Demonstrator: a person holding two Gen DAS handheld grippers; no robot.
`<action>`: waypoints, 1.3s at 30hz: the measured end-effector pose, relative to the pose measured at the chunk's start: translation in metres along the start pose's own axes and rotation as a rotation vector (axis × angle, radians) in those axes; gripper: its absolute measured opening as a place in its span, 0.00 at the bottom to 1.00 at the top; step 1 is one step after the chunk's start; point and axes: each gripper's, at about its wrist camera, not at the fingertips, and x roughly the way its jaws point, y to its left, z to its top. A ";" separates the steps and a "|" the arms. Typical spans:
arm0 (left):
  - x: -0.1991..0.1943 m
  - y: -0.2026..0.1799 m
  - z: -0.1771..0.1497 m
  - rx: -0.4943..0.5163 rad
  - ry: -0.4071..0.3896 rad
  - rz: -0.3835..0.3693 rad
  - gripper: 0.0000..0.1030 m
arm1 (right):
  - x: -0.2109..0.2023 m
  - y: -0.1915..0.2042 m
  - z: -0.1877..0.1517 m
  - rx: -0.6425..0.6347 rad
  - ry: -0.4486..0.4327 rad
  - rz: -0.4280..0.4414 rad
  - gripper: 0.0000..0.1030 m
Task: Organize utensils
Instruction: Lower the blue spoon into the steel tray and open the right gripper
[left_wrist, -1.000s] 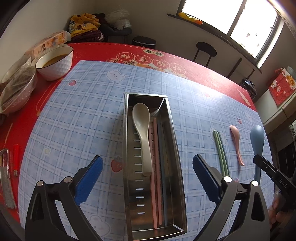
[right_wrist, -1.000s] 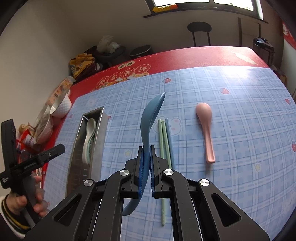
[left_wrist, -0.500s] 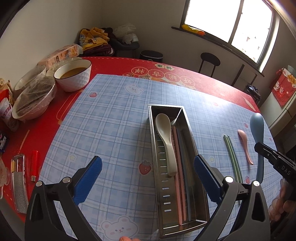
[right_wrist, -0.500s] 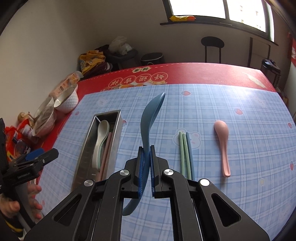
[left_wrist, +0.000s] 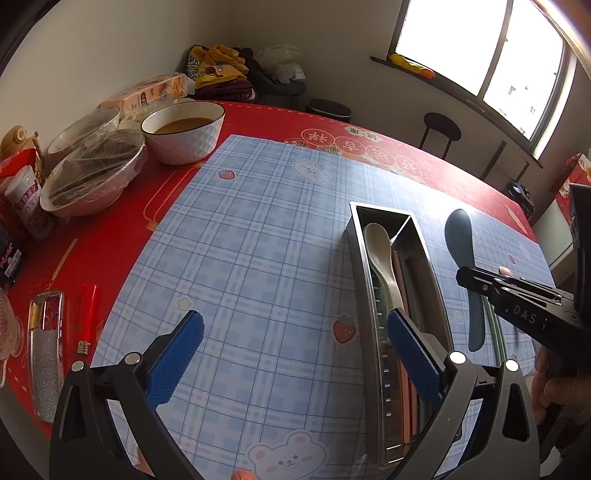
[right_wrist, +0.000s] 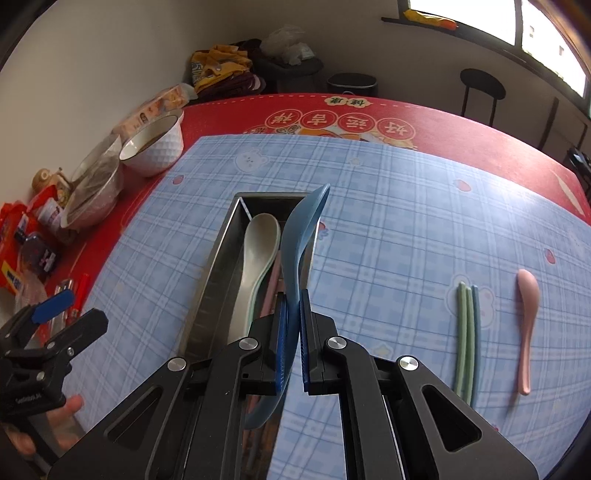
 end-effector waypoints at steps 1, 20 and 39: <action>0.001 0.002 0.000 -0.002 0.001 0.003 0.94 | 0.006 0.005 0.004 -0.009 0.011 -0.001 0.06; 0.006 0.013 0.003 -0.008 -0.004 -0.028 0.94 | 0.063 0.028 0.025 -0.021 0.151 -0.035 0.07; -0.008 -0.006 0.013 -0.009 -0.055 -0.089 0.94 | 0.006 0.019 0.031 -0.011 0.013 0.003 0.58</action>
